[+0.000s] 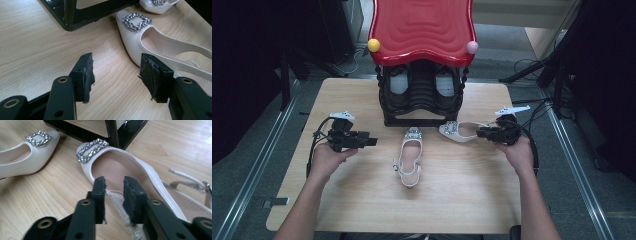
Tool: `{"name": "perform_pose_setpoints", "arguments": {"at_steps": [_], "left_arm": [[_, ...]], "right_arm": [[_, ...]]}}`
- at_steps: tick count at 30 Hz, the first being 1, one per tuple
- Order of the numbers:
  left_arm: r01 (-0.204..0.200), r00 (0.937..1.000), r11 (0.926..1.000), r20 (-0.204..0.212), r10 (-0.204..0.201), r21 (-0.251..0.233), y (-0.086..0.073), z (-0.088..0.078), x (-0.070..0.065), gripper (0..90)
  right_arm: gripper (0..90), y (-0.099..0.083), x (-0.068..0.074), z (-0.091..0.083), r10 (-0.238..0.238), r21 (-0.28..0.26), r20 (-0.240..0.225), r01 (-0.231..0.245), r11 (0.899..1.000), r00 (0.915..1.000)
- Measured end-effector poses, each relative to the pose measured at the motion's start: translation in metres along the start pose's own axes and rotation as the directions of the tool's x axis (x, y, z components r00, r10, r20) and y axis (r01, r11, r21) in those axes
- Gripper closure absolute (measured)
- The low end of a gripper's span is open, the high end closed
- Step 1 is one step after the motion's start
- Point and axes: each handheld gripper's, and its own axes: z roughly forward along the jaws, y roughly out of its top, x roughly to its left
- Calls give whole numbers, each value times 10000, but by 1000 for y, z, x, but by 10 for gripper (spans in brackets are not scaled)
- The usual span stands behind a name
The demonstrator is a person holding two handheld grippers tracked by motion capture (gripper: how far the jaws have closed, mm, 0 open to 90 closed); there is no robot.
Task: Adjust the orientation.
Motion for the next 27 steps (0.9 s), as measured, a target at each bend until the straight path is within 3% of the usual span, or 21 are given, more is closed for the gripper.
{"name": "perform_pose_setpoints", "arguments": {"at_steps": [6, 13, 16, 19, 23, 27], "left_arm": [[-6, 10000, 10000, -5, 6, -57, 1, 0, 0, 450], [-51, 10000, 10000, -28, 51, -21, 2, 2, -1, 450], [-44, 10000, 10000, -24, 44, 24, 2, 2, 0, 450], [-31, 10000, 10000, -11, 31, -12, 2, 2, -1, 451], [-41, 10000, 10000, -20, 41, 0, 3, 2, 0, 451], [-62, 10000, 10000, 3, 62, -47, 4, 2, 0, 452]], "right_arm": [[683, -7, -4, 1, 83, 150, -6, -83, 9999, 10000], [712, -11, 3, 23, -131, 379, 392, 116, 9992, 9991], [755, -12, 3, 24, -117, 273, 454, 104, 9996, 9989], [801, -12, 6, 23, -438, 451, 690, 408, 9982, 9967], [820, -12, 11, 21, -496, 689, 450, 464, 9965, 9978], [824, -11, 21, 19, -387, 994, 568, 329, 9945, 9976]]}}
